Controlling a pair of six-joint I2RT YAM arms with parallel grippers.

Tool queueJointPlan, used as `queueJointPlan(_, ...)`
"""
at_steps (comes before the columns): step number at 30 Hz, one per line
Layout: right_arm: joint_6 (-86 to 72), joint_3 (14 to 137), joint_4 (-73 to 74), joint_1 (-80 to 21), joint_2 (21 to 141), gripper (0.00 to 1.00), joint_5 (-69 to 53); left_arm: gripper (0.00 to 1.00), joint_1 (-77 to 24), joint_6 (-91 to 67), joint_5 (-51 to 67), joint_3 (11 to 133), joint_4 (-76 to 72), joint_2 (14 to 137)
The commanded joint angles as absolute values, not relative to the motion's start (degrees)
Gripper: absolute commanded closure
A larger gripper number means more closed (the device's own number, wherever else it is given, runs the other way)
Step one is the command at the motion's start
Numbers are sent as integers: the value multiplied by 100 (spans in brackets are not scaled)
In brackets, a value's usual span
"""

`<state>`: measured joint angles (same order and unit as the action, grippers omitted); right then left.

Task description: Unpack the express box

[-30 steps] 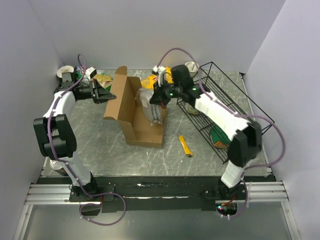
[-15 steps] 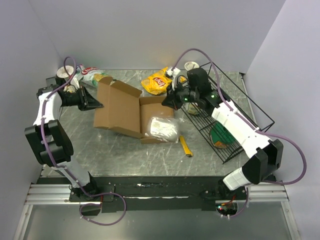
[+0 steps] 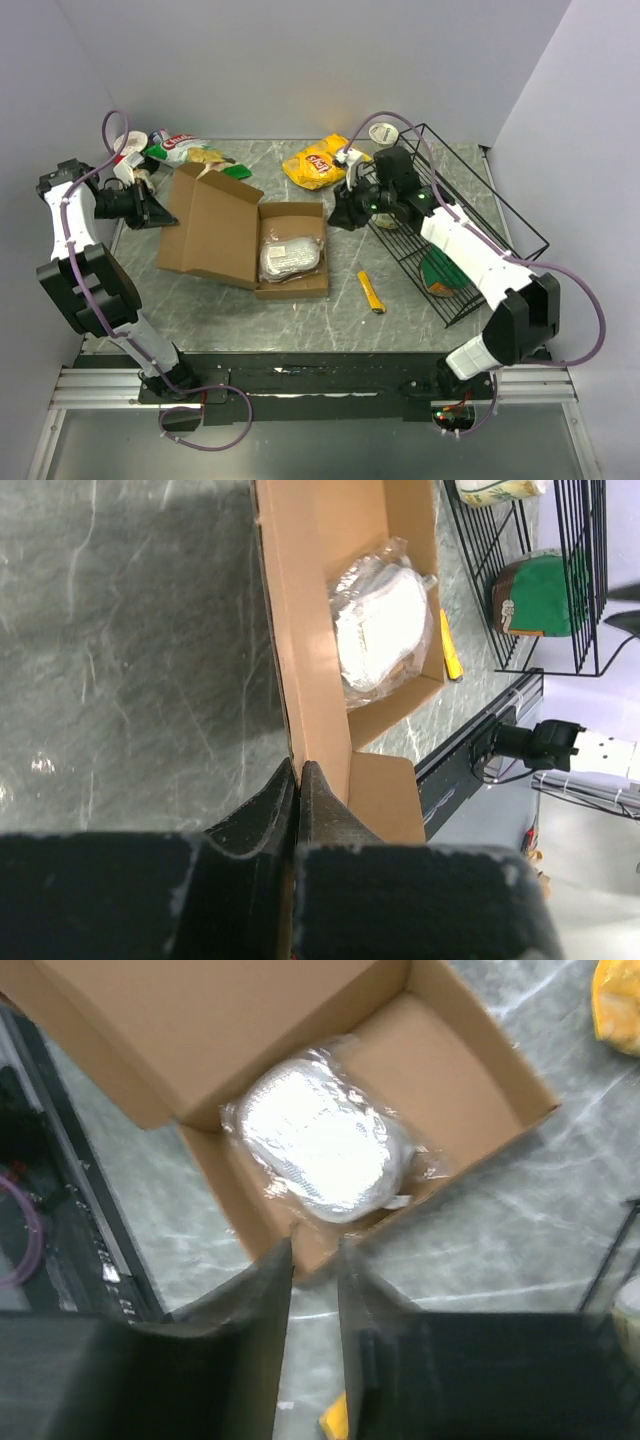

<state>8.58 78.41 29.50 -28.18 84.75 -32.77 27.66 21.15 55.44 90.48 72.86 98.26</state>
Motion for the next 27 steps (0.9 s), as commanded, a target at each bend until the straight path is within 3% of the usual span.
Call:
queueJointPlan(1,1063,8164,2610,-2891,9260,52,-3542,94,2839,2549,5765,9211,7550,9694)
queueJointPlan(4,1221,8630,2619,-3040,9921,35,-3761,93,2830,2627,5748,9298,7637,9764)
queueJointPlan(10,1512,9535,2584,-3419,11090,27,-3770,92,2839,2769,5809,9431,7761,9905)
queueJointPlan(20,642,10783,2030,-3700,12559,22,-4113,92,2830,2663,5880,9194,7690,9774)
queueJointPlan(27,203,10925,2109,-3867,13192,22,-4263,92,2830,2663,5722,9150,7734,9712)
